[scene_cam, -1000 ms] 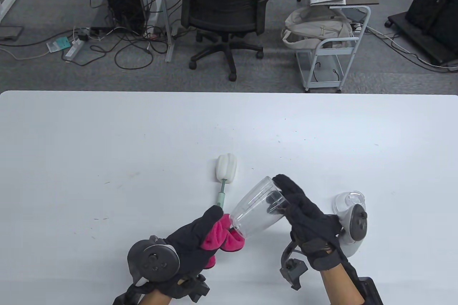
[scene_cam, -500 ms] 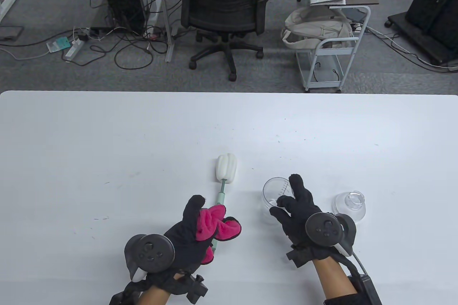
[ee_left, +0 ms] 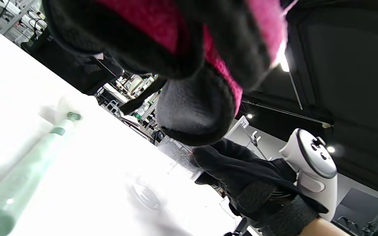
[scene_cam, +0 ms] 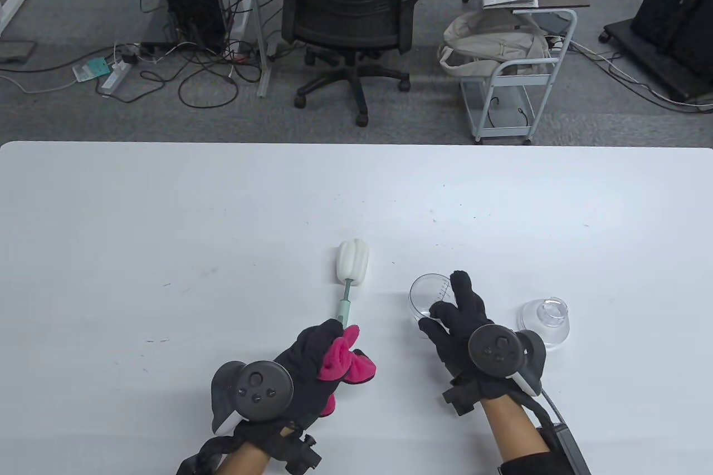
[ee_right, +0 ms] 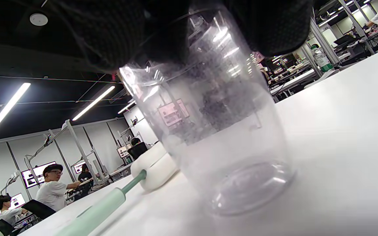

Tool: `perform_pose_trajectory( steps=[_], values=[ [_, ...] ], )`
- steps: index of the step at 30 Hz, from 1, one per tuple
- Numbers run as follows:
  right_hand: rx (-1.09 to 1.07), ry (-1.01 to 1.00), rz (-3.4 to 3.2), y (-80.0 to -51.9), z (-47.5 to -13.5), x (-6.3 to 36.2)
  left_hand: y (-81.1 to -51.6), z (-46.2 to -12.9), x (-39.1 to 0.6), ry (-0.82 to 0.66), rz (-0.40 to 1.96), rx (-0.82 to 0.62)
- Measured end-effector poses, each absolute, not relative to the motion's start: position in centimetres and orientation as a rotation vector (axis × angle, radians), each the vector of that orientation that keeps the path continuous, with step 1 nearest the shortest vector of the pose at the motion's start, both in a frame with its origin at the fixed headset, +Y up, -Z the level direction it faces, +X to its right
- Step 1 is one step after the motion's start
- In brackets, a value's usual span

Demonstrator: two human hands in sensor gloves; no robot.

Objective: Brush the shaker cup with the cup brush

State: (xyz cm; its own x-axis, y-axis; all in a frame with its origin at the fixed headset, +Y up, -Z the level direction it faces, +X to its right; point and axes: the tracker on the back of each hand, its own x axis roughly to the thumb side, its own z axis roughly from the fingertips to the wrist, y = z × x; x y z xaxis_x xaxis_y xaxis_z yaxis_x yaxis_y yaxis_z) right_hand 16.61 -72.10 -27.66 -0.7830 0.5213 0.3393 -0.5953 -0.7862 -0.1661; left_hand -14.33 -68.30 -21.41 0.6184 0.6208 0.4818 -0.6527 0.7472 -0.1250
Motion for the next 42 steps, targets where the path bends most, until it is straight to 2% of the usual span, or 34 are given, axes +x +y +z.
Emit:
perform_pose_trajectory(
  steps=[2,8,10,12,13,18,22,23,25,27,30,32,34,38,40,42],
  values=[
    [0.375,-0.335,2.492,-71.5,-27.4,17.1,-68.3,-21.4,-14.4,-0.518,0.723,0.083],
    [0.277,-0.603,2.386,-67.2,-26.0,21.1,-68.1,-21.3,-14.4,-0.548,0.730,0.117],
    [0.186,-0.708,2.390,-66.4,-25.9,23.1,-68.0,-21.2,-14.2,-0.566,0.716,0.122],
    [0.009,-0.739,2.556,-66.6,-26.5,25.3,-68.1,-21.1,-13.9,-0.593,0.716,0.116],
    [-0.047,-0.694,2.633,-67.0,-26.9,25.9,-68.1,-21.1,-13.8,-0.608,0.717,0.118],
    [-0.292,-0.184,2.818,-70.9,-29.3,27.1,-68.0,-20.9,-13.3,-0.679,0.731,0.102],
    [-0.440,0.037,2.942,-73.1,-29.8,27.5,-68.2,-20.8,-13.0,-0.704,0.712,0.083],
    [-0.448,0.003,2.921,-73.4,-29.7,27.8,-68.3,-20.8,-12.9,-0.712,0.713,0.071],
    [-0.422,-0.219,2.931,-73.7,-29.4,28.1,-68.3,-20.8,-12.7,-0.725,0.712,0.063],
    [-0.420,-0.281,2.942,-73.1,-29.0,28.4,-68.4,-20.6,-12.6,-0.739,0.708,0.062],
    [-0.282,-0.568,2.649,-69.3,-27.7,27.2,-68.1,-20.2,-12.4,-0.775,0.718,0.092],
    [-0.057,-0.629,2.365,-67.0,-26.5,25.2,-67.8,-19.9,-12.3,-0.808,0.733,0.120],
    [0.251,-0.473,1.963,-65.5,-25.3,22.0,-67.4,-19.4,-12.0,-0.857,0.756,0.153],
    [0.434,0.132,1.432,-67.4,-24.2,15.4,-67.2,-18.7,-11.7,-0.904,0.758,0.187],
    [0.520,0.282,1.439,-68.6,-23.7,12.3,-67.2,-18.7,-11.6,-0.911,0.739,0.182],
    [0.585,0.343,1.537,-69.1,-23.2,10.4,-67.1,-18.8,-11.7,-0.908,0.717,0.163]
  ],
)
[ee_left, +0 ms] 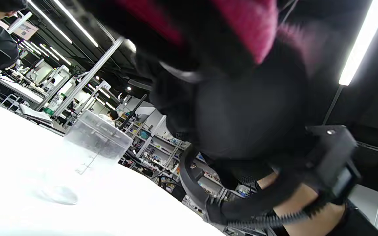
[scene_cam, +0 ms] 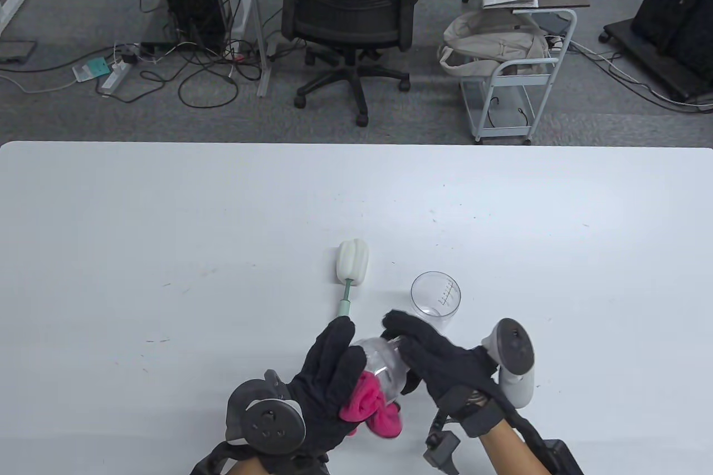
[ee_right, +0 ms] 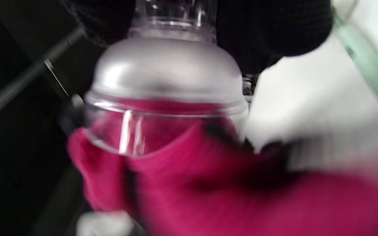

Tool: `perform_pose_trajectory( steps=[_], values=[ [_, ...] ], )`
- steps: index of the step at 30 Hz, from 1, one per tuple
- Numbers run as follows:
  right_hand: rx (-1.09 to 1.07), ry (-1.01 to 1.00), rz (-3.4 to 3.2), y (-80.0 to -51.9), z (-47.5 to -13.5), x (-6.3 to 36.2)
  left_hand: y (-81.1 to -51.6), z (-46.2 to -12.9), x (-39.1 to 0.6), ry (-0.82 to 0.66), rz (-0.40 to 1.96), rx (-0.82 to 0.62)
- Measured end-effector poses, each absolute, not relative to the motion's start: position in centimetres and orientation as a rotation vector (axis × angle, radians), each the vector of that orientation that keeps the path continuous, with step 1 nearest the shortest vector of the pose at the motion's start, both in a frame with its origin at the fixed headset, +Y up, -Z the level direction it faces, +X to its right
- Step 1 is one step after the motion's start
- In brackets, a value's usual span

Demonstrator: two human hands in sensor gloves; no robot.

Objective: Brush the shaker cup with the cup brush

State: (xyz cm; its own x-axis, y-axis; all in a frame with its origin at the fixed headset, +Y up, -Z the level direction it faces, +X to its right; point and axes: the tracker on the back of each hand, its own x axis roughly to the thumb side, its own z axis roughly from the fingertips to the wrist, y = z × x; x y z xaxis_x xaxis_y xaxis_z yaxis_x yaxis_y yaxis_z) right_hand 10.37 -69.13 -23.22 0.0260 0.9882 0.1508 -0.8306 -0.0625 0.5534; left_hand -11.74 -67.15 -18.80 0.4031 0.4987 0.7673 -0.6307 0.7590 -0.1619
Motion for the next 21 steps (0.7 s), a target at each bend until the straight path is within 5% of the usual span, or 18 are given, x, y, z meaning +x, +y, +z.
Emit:
perform_pose_trajectory(
  steps=[7,10,16,18,21],
  values=[
    [0.737,0.432,1.594,-68.4,-22.8,9.7,-66.7,-18.6,-13.2,-0.732,0.805,0.292],
    [0.721,0.469,1.680,-68.1,-23.0,10.2,-66.4,-18.2,-13.5,-0.648,0.566,0.440],
    [0.518,0.663,1.714,-69.3,-22.5,9.7,-65.4,-16.4,-12.5,-0.735,0.247,0.669],
    [0.534,0.622,1.758,-68.8,-22.1,9.6,-65.5,-16.8,-12.5,-0.705,0.281,0.615],
    [0.716,0.274,1.849,-67.3,-21.5,9.3,-66.2,-18.4,-12.9,-0.620,0.472,0.392]
  ],
)
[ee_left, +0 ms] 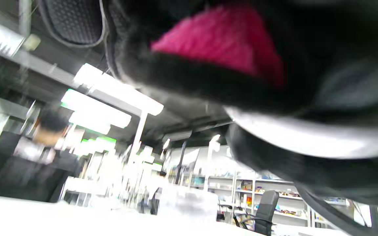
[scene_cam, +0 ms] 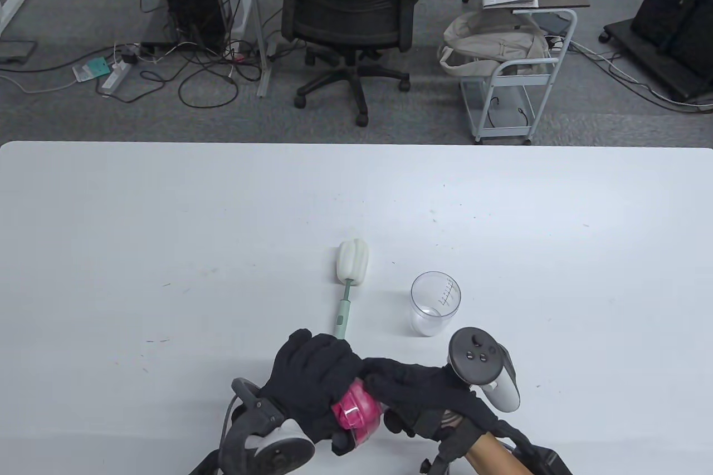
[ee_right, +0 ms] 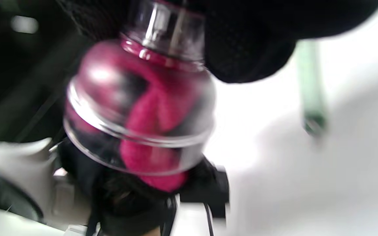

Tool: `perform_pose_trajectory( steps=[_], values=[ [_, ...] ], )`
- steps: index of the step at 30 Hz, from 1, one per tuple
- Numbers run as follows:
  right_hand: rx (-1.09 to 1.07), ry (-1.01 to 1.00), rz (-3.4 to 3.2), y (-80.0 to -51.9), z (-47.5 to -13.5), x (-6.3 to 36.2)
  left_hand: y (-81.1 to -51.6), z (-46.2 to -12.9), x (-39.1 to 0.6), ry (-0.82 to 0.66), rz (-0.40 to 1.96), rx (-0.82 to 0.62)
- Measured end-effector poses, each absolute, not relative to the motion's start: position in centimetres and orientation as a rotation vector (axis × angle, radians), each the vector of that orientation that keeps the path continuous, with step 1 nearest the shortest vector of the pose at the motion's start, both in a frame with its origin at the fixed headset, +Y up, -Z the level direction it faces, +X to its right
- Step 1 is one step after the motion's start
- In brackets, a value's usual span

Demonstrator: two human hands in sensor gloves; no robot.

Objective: Brush the shaker cup with the cup brush

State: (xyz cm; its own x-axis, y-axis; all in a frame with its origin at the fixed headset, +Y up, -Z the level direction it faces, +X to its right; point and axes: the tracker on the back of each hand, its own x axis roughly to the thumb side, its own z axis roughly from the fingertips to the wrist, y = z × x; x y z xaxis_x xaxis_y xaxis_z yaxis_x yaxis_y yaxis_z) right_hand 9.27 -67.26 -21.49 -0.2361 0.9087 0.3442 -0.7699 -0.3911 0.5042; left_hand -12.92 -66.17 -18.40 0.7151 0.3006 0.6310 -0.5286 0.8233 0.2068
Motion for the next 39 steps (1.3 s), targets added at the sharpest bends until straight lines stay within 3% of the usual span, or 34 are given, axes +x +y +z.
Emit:
perform_pose_trajectory(
  steps=[3,11,13,17,21,25,30,34,36,39],
  values=[
    [0.863,0.195,1.895,-66.7,-21.1,9.1,-67.0,-19.6,-13.5,-0.565,0.652,0.259],
    [0.922,0.127,1.738,-66.8,-20.9,9.3,-67.9,-20.6,-14.1,-0.460,0.852,0.087],
    [0.889,0.138,1.687,-67.0,-21.1,9.7,-67.7,-20.5,-14.0,-0.499,0.889,0.134],
    [0.653,0.096,1.638,-67.7,-21.6,10.4,-66.2,-19.2,-14.0,-0.559,0.742,0.379],
    [0.788,0.214,1.716,-67.4,-21.9,10.0,-65.8,-18.8,-14.4,-0.521,0.661,0.457],
    [0.901,0.235,1.633,-66.9,-21.6,9.8,-66.8,-20.0,-15.0,-0.437,0.813,0.247],
    [0.932,0.213,1.628,-66.7,-21.2,9.6,-68.1,-21.2,-14.8,-0.478,0.994,-0.032],
    [0.881,0.220,1.598,-67.1,-21.5,9.7,-67.6,-20.8,-14.8,-0.500,0.954,0.098],
    [0.763,0.181,1.601,-67.4,-21.5,9.7,-66.8,-20.0,-14.7,-0.542,0.838,0.284],
    [0.706,0.067,1.813,-67.7,-21.8,9.8,-66.4,-19.3,-14.4,-0.551,0.706,0.419]
  ],
)
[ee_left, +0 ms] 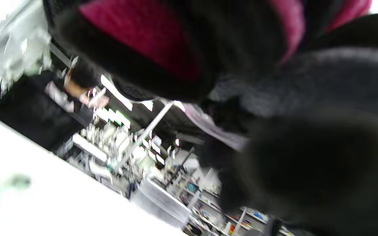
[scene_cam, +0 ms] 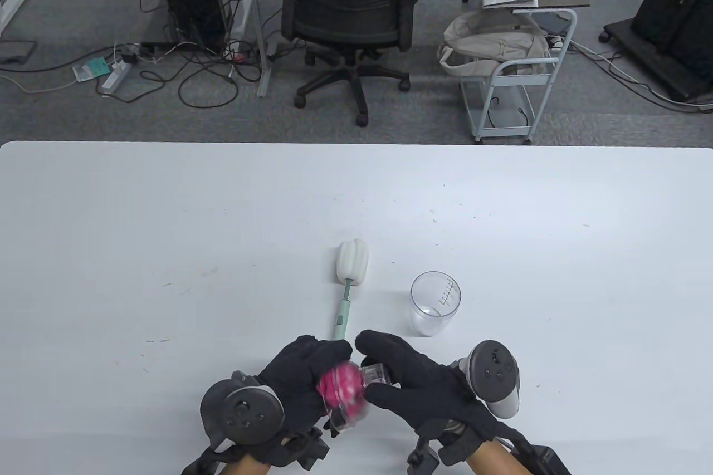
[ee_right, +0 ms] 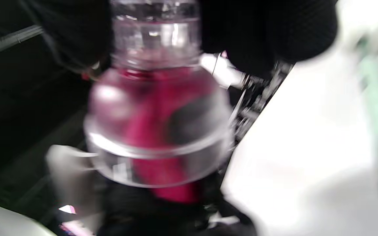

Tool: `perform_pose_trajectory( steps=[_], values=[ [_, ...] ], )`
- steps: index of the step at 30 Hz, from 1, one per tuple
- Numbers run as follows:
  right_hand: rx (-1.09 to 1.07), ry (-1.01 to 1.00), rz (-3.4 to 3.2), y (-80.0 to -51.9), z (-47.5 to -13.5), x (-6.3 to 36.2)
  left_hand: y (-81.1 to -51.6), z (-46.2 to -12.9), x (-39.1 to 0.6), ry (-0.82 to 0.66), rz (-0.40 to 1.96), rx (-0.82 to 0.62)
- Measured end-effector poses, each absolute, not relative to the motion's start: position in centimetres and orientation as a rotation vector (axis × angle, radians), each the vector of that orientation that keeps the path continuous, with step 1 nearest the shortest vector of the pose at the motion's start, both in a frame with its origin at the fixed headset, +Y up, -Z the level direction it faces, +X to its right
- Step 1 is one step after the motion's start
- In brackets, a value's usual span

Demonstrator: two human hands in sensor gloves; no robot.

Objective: Brush the shaker cup with the cup brush

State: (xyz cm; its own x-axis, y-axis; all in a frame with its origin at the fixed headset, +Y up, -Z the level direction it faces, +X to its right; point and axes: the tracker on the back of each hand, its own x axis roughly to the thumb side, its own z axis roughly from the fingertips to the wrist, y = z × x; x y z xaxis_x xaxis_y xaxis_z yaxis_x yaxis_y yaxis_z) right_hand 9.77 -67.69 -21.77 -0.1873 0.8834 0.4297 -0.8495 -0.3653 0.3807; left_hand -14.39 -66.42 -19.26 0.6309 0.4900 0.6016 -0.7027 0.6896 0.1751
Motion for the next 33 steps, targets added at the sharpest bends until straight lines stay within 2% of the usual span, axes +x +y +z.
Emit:
perform_pose_trajectory(
  steps=[3,7,9,10,12,15,17,19,21,22,27,29,31,33],
  values=[
    [0.779,0.190,1.718,-67.6,-21.7,9.5,-66.9,-19.6,-14.3,-0.535,0.720,0.354],
    [0.899,0.174,1.669,-66.8,-21.5,9.7,-68.2,-20.9,-14.7,-0.452,0.912,0.098],
    [0.901,0.183,1.593,-66.6,-21.2,9.5,-68.8,-21.3,-14.5,-0.445,0.991,-0.015],
    [0.890,0.188,1.590,-66.7,-21.2,9.5,-69.0,-21.4,-14.4,-0.485,1.063,-0.058],
    [0.873,0.185,1.573,-67.0,-21.5,9.9,-68.8,-21.2,-14.3,-0.486,1.099,-0.034],
    [0.720,0.084,1.605,-67.5,-21.5,10.2,-67.8,-20.7,-14.3,-0.536,0.960,0.141],
    [0.700,0.022,1.747,-67.6,-21.7,10.4,-67.3,-20.3,-14.4,-0.543,0.900,0.240],
    [0.752,0.123,1.806,-67.6,-21.9,10.2,-66.9,-20.1,-14.4,-0.545,0.851,0.307],
    [0.727,0.240,1.670,-67.7,-21.7,9.9,-67.0,-20.0,-14.4,-0.547,0.840,0.295],
    [0.761,0.235,1.603,-67.7,-21.8,9.9,-67.1,-20.1,-14.3,-0.539,0.858,0.261],
    [0.896,0.168,1.601,-66.6,-21.4,10.0,-68.3,-21.1,-14.4,-0.456,1.019,-0.017],
    [0.894,0.176,1.570,-66.6,-21.2,9.8,-68.8,-21.4,-14.2,-0.492,1.068,-0.120],
    [0.886,0.171,1.584,-66.7,-21.2,10.0,-68.8,-21.3,-14.1,-0.494,1.110,-0.091],
    [0.834,0.149,1.576,-66.8,-21.3,10.2,-68.2,-21.0,-14.1,-0.522,1.037,0.019]
  ],
)
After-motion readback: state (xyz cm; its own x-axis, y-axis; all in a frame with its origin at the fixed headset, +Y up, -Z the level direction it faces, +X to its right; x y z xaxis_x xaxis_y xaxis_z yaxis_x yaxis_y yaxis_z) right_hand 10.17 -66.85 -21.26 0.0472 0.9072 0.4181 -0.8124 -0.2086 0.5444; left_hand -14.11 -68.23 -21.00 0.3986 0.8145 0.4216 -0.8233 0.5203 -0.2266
